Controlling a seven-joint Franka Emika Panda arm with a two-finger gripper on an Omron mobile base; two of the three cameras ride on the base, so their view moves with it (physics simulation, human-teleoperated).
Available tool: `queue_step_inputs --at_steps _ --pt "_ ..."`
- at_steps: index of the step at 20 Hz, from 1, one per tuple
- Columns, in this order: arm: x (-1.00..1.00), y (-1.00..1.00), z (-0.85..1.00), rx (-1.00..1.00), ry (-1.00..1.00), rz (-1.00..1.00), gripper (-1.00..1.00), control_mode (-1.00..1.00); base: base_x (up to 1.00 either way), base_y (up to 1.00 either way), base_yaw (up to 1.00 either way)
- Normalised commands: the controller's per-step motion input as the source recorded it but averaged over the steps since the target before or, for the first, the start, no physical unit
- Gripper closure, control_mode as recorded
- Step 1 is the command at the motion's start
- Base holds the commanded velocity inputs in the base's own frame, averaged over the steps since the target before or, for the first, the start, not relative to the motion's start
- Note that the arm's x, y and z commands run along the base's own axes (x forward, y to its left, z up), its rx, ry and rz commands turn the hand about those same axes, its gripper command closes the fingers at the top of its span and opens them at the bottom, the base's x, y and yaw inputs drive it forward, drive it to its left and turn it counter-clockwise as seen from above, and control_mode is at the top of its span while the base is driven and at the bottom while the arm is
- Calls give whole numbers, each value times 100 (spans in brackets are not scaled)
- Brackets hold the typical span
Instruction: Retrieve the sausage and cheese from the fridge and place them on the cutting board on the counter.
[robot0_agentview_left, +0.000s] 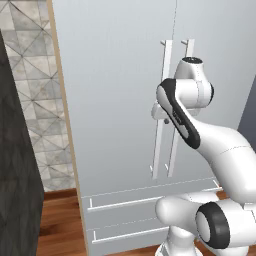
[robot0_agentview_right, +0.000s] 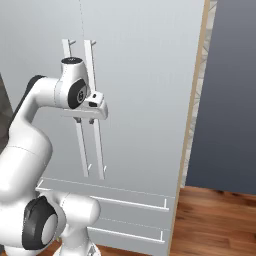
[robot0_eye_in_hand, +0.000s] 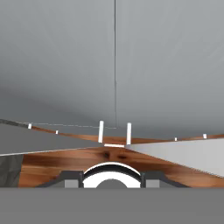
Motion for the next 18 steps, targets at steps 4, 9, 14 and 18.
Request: queue_step_inputs --at_steps 4,9,14,18 --pt "0 0 0 0 0 0 -100 100 -1 0 0" --pt "0 0 0 0 0 0 -100 100 -34 0 0" --pt "0 0 0 0 0 0 -100 100 -59 0 0" --pt "0 0 0 0 0 0 -100 100 -48 0 0"
